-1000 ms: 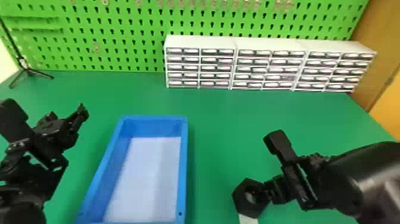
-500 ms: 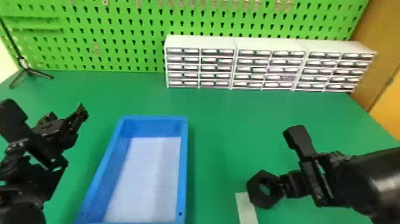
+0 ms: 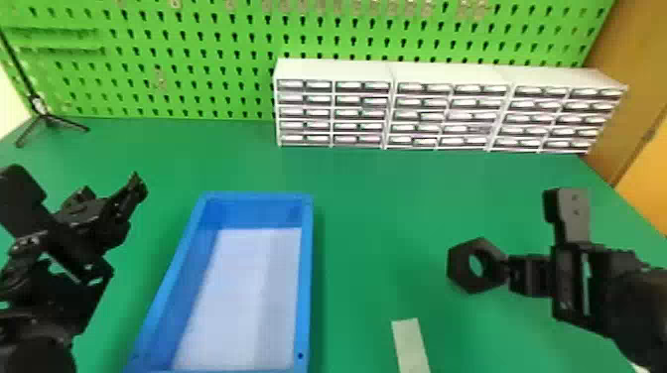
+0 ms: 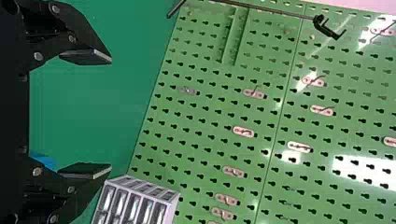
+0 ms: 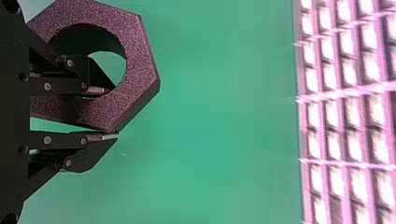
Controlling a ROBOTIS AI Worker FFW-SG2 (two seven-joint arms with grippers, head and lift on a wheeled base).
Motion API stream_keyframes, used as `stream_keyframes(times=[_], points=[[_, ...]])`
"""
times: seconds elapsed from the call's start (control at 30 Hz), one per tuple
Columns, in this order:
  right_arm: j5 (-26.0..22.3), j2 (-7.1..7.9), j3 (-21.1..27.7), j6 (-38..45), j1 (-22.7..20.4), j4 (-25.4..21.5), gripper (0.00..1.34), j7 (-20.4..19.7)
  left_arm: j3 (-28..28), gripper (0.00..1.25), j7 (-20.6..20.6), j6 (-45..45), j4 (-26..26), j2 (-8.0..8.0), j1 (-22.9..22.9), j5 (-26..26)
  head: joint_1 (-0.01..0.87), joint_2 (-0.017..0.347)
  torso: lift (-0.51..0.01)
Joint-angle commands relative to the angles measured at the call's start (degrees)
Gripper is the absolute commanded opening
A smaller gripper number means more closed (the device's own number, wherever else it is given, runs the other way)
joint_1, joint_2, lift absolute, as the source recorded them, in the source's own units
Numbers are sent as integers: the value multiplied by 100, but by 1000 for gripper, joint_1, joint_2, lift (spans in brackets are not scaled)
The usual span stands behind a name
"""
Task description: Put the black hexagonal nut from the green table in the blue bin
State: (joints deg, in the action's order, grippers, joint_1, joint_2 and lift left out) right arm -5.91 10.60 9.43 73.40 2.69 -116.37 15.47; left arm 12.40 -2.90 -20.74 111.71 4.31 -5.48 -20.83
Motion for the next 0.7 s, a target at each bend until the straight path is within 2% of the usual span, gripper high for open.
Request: stream_keyframes(times=[0.0,0.13,0.4,0.67], points=[[266,-216,138,-555,21,0,414,0,-18,815,0,0,-17,0,20,0,692,8,-97],[354,-321,225,-1100,3,0,414,0,-62,815,0,0,-53,0,47,0,692,8,-97],[416,-743,480,-2902,-102,123,414,0,-220,815,0,9,-184,0,205,-44,692,8,-97],[187,-805,225,-4141,38,413,414,-9,-414,815,0,185,-343,0,363,-35,692,8,-97]])
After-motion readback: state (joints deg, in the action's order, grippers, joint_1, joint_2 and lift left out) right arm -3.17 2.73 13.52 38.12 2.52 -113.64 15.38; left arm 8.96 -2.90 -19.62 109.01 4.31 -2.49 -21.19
